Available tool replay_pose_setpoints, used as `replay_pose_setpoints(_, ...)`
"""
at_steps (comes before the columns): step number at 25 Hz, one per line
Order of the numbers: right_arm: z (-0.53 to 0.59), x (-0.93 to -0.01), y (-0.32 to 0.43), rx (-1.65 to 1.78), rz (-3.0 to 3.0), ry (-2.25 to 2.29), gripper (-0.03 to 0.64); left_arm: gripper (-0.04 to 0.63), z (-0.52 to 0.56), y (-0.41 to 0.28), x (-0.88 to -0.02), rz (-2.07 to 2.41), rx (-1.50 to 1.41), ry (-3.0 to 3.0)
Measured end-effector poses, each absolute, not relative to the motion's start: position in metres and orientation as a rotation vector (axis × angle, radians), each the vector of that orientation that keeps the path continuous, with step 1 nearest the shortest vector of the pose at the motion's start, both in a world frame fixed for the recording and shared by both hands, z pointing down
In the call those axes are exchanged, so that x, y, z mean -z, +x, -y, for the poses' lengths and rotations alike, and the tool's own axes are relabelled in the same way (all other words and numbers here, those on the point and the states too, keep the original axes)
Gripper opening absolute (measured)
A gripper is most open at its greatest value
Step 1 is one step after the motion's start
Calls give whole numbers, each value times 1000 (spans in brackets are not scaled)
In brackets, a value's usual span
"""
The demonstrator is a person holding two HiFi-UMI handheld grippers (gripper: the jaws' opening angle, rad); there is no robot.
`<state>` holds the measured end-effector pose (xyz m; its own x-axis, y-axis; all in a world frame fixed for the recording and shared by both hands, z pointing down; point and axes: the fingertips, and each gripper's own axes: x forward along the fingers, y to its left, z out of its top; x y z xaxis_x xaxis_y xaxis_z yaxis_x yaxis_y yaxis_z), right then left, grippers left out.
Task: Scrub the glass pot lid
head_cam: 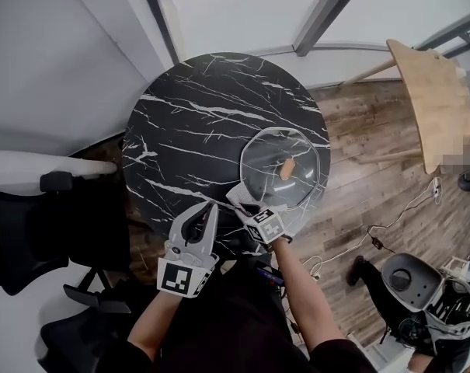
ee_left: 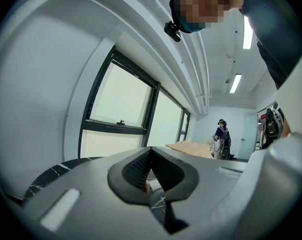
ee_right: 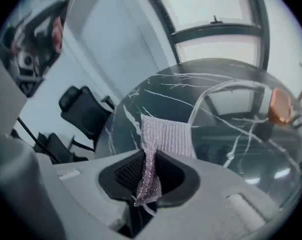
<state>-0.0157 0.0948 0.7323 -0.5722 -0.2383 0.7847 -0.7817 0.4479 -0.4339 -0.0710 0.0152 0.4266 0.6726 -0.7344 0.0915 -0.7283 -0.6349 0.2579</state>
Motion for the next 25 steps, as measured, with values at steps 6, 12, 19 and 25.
replay_pose_setpoints(6,-91,-693,-24,-1320,2250,818,66,2,-13,-71,-427,1176,24,2603)
replay_pose_setpoints(12,-78,-628,-2,-963,2504,1002,67,2,-10,-65,-422,1199,48,2594)
replay_pose_setpoints(19,-54,-565,59,-456,2427,1377,67,3,-9,-54,-415,1218,52,2626)
replay_pose_setpoints(25,-33,-564,151,-580,2141,1736,67,3,0,-38,-398,1271,104,2646)
